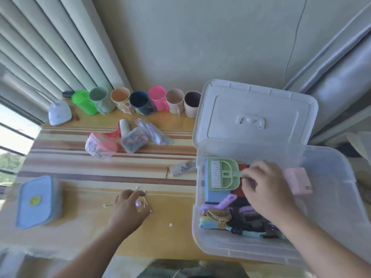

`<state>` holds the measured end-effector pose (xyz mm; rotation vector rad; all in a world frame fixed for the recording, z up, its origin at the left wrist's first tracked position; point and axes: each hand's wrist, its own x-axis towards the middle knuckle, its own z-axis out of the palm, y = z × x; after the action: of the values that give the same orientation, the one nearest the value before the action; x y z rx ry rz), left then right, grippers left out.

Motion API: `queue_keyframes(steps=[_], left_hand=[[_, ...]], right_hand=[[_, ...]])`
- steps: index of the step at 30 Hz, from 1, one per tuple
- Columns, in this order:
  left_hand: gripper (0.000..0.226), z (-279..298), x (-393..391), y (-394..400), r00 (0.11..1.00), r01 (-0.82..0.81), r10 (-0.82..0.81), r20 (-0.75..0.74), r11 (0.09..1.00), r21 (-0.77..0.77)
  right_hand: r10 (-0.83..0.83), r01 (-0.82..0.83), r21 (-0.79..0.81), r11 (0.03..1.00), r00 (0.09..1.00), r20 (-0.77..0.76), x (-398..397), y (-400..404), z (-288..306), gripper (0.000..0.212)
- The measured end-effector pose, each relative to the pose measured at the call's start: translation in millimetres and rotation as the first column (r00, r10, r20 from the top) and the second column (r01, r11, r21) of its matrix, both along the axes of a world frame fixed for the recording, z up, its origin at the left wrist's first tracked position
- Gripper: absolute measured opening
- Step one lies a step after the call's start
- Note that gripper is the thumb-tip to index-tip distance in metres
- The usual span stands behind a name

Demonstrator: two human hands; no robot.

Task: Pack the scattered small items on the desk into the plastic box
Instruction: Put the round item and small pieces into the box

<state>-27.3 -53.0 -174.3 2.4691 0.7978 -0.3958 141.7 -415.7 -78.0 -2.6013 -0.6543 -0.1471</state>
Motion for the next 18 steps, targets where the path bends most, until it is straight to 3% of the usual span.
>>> queue_keyframes(steps=[4,8,13,18], left_hand=[[0.054,-19.5,-25.6,34.0,0.980,0.138,-0.127,-0.151,0.988,0.064],[0.055,-47.3,-38.8,52.7,0.936,0.316,-0.302,-0.182,0.948,0.049],[0.050,-60.6,-31.7,71.5,0.900,0.417,-0.414,-0.139,0.909,-0.005],[0.056,-62.2,-30.7,96.9,0.878,0.467,-0.451,-0.160,0.880,0.087]], right_hand=[[0.156,-0.163,0.092,0.982,0.985,0.072,-19.4,102.8,17.2,0.014],[0.323,-0.319,0.055,0.946,0.945,-0.062,-27.0,193.3,-14.0,0.024],[0.305,-0.364,-0.191,0.912,0.911,-0.279,-10.2,252.9,-58.6,0.036],[0.109,-0.288,-0.461,0.839,0.920,-0.376,8.1,268.2,-82.5,0.045]])
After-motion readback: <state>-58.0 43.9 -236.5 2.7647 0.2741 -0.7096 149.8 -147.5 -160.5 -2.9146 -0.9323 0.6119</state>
